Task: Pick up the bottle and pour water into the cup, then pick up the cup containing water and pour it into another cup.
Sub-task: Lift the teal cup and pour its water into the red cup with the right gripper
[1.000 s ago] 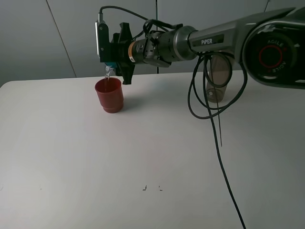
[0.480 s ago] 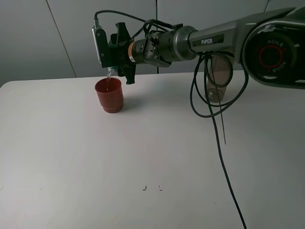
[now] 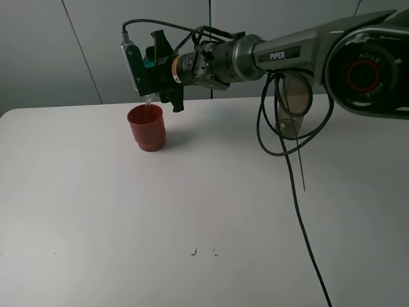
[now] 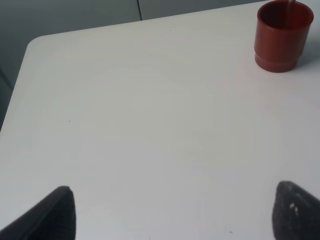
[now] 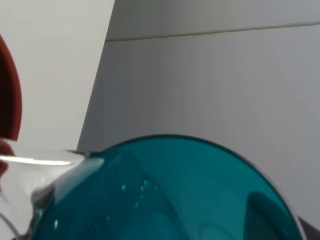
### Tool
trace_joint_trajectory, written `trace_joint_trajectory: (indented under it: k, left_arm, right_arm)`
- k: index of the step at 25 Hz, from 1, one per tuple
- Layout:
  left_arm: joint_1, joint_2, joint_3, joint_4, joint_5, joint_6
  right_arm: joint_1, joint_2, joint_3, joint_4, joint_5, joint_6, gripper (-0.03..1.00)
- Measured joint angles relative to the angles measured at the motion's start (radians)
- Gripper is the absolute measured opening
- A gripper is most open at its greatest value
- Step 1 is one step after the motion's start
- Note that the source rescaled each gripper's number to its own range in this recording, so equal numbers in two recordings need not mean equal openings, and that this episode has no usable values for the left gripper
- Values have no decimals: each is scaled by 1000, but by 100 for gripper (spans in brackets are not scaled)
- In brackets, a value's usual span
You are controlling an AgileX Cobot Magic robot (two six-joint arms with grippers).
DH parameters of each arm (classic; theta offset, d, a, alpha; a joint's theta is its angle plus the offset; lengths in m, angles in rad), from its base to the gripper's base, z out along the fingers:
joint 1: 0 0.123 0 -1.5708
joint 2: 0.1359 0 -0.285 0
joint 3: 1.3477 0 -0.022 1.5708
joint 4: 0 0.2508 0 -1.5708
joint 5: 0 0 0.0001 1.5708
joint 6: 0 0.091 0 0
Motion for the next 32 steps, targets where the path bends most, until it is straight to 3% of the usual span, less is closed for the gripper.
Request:
trace_joint_trajectory:
  k: [32]
  left_arm:
    - [0,0,0,0,0,7]
  right_arm:
    - [6,0,-23,0,-41,-256,7]
